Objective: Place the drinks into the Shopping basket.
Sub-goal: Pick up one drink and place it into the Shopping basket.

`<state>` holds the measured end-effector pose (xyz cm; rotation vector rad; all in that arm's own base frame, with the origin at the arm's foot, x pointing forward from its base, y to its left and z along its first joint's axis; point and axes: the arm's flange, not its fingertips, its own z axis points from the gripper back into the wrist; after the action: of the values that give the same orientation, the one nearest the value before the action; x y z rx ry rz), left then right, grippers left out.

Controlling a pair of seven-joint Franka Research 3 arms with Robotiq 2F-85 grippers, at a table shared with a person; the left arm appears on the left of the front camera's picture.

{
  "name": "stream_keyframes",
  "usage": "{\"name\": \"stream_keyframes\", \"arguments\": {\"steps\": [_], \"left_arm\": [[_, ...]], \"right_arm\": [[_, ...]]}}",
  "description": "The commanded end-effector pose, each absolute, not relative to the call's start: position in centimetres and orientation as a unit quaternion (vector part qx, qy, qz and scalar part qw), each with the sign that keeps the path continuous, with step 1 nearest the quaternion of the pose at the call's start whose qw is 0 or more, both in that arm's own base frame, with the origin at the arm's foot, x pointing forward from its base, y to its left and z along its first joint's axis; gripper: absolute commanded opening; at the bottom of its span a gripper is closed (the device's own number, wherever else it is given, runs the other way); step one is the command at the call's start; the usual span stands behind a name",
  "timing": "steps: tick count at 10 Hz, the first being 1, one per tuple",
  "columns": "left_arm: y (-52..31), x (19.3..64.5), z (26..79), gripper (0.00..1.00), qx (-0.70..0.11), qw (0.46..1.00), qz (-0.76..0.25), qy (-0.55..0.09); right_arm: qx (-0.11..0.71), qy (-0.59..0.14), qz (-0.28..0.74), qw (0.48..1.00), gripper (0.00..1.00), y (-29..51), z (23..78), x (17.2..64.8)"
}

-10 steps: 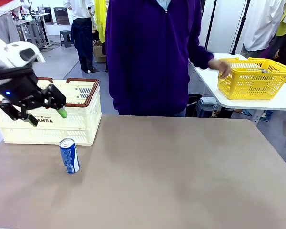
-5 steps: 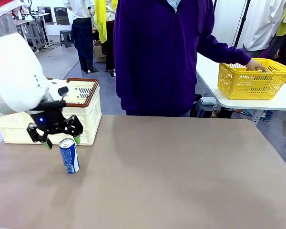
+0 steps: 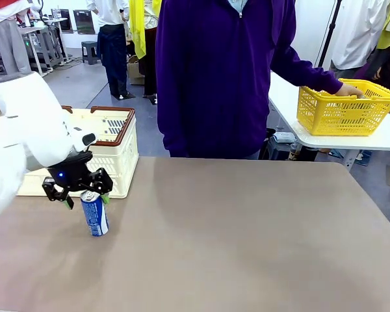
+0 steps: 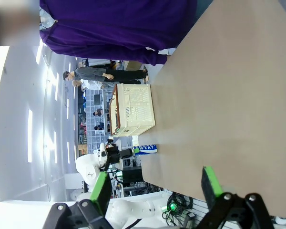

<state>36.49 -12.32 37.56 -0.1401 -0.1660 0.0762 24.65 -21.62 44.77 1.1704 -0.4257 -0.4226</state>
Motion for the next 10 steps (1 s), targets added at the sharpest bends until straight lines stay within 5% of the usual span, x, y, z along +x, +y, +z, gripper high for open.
{"name": "stream_keyframes", "arguments": {"steps": [1,9,10], "left_arm": [[-10.2,32.2,34.0,1.0,-0.073,0.991,0.017,-0.107],[-11.3,32.6,33.8,1.0,-0.084,0.99,-0.012,-0.111],[-11.5,32.6,33.8,0.51,-0.079,0.991,-0.014,-0.107]], "right_arm": [[0.549,-0.201,-0.196,0.787,1.0,-21.8,45.2,24.7],[0.549,-0.201,-0.196,0.787,1.0,-21.8,45.2,24.7],[0.549,-0.201,-0.196,0.787,1.0,-21.8,45.2,24.7]]}}
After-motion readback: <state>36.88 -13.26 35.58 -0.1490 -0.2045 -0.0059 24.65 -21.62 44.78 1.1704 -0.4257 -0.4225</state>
